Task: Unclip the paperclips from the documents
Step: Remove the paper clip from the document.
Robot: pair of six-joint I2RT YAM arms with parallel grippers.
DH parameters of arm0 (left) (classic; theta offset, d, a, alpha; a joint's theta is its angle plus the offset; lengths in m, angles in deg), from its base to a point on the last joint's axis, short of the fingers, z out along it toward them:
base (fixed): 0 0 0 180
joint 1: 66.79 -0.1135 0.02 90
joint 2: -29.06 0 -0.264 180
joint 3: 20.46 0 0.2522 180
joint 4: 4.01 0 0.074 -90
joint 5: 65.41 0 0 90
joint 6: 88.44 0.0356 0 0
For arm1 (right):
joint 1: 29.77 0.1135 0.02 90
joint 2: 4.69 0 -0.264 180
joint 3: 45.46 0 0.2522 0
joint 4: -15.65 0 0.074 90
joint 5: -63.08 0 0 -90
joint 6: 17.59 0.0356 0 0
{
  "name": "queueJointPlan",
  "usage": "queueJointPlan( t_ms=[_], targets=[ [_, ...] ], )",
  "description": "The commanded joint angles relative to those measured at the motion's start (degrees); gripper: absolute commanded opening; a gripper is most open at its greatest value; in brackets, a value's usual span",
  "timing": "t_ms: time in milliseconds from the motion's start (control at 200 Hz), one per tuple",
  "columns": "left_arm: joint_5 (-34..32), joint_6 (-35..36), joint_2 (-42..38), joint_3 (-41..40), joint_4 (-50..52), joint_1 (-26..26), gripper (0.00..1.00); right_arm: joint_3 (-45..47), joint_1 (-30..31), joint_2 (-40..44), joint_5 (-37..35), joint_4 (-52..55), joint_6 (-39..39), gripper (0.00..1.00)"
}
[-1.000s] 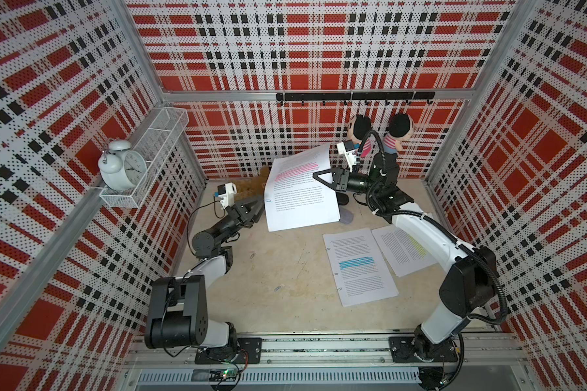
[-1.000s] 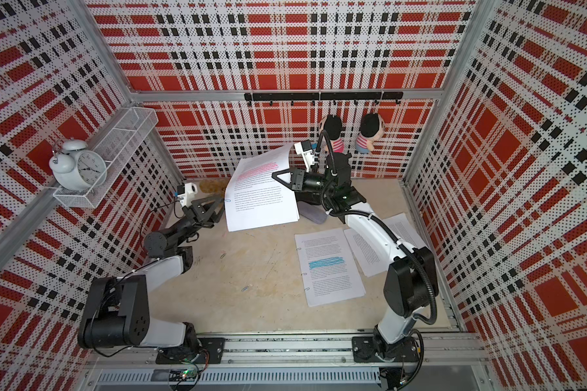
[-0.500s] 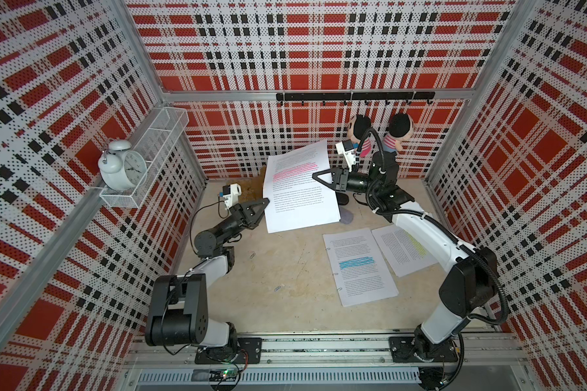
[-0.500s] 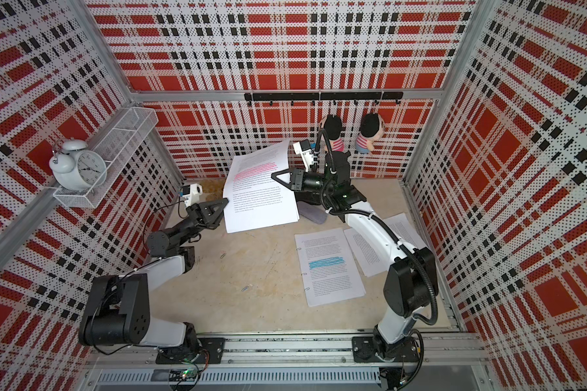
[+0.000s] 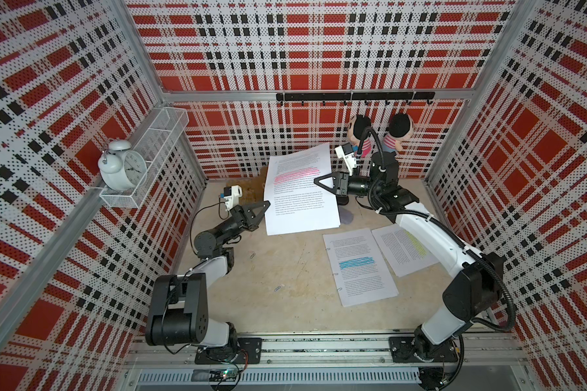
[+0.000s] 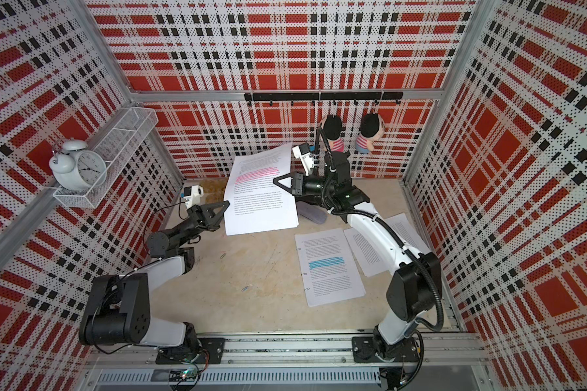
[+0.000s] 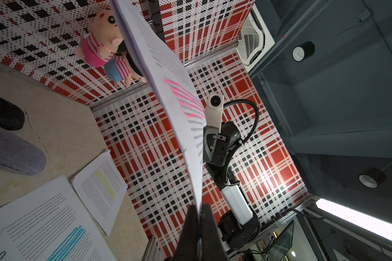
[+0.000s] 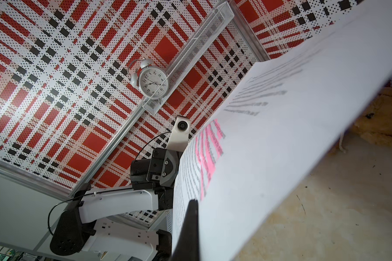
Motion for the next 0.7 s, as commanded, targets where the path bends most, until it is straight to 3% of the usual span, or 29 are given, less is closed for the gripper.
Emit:
queueJointPlan(
  t_ms=[0,180,691],
  targets=[
    [-1.5,3.9,-2.3,-1.2,-4.6,-2.8,0.00,1.8,-3.6,5.0,-1.6,0.9,-2.2,0.00],
    [-1.8,10.3,-4.8,-2.1,3.3,-2.9,0.00,2.9,-5.1,6.6,-1.5,1.7,-2.8,0.00],
    [-4.7,15.6,-8.3,-3.2,10.2,-4.5,0.00,6.2,-7.9,9.6,-1.3,3.5,-4.4,0.00]
  ],
)
